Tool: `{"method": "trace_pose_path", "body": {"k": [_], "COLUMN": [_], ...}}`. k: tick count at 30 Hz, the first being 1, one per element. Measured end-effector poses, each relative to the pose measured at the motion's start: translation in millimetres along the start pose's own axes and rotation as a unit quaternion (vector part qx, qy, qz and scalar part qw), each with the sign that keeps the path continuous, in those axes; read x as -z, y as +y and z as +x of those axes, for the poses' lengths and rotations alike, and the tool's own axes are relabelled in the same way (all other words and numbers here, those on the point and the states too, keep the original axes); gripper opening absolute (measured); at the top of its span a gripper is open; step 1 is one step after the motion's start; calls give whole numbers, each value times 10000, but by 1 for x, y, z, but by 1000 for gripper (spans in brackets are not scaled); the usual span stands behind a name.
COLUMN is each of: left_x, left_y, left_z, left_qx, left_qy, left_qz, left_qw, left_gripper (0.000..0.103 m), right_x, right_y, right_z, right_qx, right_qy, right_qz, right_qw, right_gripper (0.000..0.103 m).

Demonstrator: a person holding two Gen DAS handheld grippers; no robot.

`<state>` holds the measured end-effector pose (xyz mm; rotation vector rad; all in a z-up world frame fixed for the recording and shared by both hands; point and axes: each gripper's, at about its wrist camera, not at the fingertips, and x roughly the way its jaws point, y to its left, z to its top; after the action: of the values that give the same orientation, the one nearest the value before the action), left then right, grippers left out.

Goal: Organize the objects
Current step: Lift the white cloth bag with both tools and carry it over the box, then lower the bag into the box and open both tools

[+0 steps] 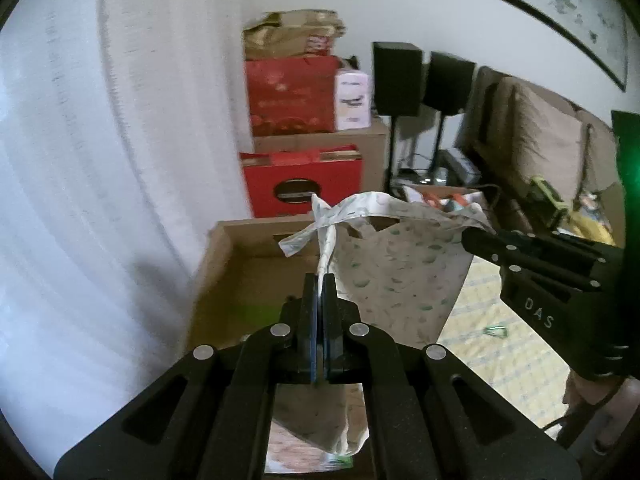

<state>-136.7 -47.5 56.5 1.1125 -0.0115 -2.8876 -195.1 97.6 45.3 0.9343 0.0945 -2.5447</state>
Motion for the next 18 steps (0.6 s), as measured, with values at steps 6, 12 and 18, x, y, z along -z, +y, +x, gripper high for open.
{"method": "trace_pose_path", "body": {"k": [6,12,18], "left_x": [8,18,30], "left_y": [31,51,60], "left_z": [8,20,44], "left_qx": [-209,-427,-465], "left_qy": [67,168,429], "left_qz": [-186,-287,-347], "left_qw": [9996,9985,9974], "left_gripper": [2,2,5], "right_x": [-4,-1,13], "right_y": [37,63,67], "right_z": [22,42,65], "right_qx": [-212,-289,-206], "right_qy": [72,226,506], "right_qz": [-178,-356,-411], "right_qw": [9996,9987,9977], "right_gripper": [9,9,15]}}
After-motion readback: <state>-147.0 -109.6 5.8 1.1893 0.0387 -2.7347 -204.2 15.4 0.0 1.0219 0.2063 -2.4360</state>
